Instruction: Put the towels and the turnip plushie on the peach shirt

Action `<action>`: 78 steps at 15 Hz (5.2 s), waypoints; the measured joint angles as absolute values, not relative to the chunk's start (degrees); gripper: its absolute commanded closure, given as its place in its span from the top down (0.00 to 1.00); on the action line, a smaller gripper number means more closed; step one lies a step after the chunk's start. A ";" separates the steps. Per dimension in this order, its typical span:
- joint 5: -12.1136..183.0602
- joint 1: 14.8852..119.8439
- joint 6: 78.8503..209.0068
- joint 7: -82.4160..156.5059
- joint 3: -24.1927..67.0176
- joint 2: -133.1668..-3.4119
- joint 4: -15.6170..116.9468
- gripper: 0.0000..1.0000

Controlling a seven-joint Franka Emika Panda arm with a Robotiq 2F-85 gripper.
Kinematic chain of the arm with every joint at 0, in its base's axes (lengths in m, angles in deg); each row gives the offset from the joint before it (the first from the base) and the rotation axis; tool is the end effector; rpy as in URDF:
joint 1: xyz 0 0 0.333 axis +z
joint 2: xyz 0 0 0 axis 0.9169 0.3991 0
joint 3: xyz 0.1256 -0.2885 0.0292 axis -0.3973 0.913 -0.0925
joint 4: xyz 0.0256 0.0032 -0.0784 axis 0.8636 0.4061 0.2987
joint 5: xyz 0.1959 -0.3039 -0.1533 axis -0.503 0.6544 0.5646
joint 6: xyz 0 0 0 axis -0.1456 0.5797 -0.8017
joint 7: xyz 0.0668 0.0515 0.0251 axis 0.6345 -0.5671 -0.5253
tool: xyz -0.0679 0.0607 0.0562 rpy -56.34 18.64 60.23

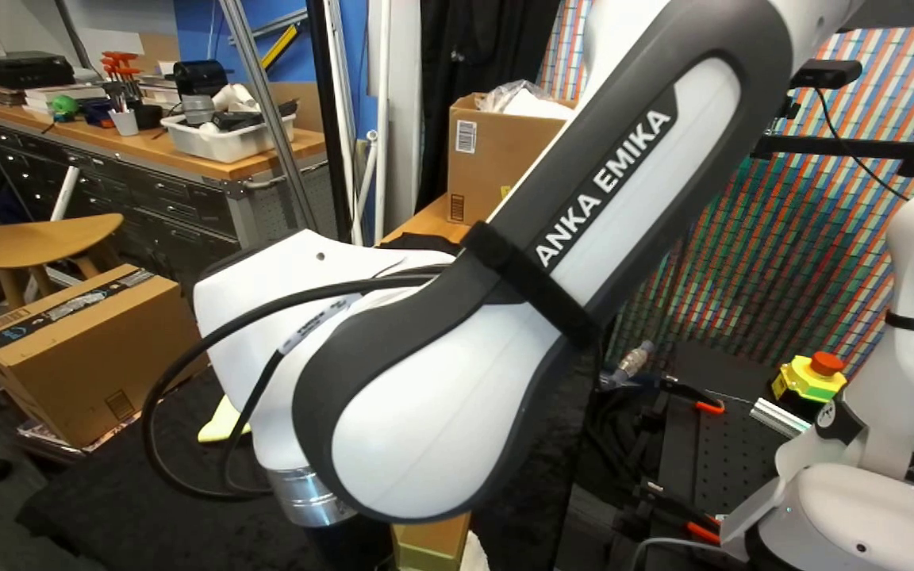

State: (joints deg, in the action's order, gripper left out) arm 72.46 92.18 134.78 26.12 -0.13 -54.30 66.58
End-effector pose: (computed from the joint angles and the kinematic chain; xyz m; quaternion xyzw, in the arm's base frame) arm 0.4447 0.4181 0.2200 -0.9694 -0.1678 0.1637 0.0727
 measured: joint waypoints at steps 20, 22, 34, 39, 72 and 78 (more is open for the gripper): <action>74.39 90.52 134.39 27.91 0.30 -54.63 65.90 0.11; 73.04 88.88 134.59 29.74 0.27 -56.25 65.93 0.11; 60.52 76.70 134.37 41.46 1.47 -70.34 69.93 0.10; 59.36 73.46 129.81 48.45 4.11 -75.56 70.53 0.10; 84.71 75.52 118.79 28.95 11.52 -80.10 70.52 1.00; 82.03 75.44 116.23 28.85 11.27 -99.31 82.87 1.00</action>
